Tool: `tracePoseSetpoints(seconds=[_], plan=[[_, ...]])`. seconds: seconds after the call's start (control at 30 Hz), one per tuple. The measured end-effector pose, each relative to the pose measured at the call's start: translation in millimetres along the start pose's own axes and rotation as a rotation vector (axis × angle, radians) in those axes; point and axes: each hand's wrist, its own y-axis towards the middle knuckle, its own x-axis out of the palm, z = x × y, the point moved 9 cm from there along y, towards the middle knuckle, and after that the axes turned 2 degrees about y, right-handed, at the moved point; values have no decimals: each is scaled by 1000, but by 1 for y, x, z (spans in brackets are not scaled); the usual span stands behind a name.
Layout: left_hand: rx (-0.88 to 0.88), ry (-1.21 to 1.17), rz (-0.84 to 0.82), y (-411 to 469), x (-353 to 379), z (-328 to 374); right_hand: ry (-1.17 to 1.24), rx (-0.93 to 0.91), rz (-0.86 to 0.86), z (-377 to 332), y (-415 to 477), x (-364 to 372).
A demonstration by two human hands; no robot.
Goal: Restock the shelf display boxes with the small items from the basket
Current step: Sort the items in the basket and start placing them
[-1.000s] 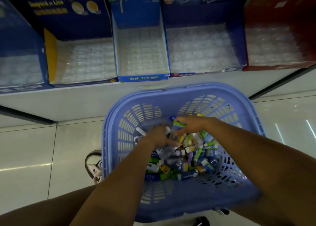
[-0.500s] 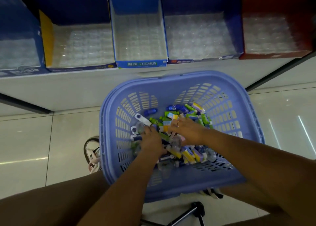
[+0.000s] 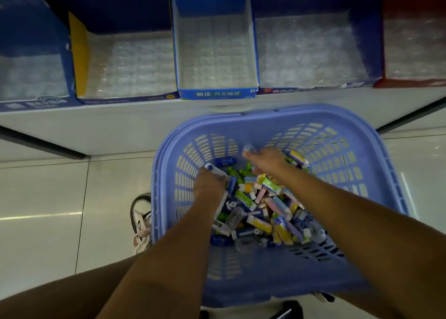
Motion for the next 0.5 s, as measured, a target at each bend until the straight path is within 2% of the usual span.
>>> tracePoseSetpoints(seconds=[0.13,0.17,0.23,0.3,0.37,0.5], plan=[[2,-21,10,8,7,1,-606,-267,329,-17,-5,4],[7,-60,32,10,4,1,-725,-382,336,-26,-7,15],[15,-213,116,7,-9,6,-839,-575,140,-34,-5,55],[42,-320,195,0,-23,13,-829,-642,-52,-33,-1,88],[55,-371,230,-6,-31,14,-845,-638,-47,-32,8,104],[47,-468,242,-9,-46,13,-1129,-611,107,-32,19,133]])
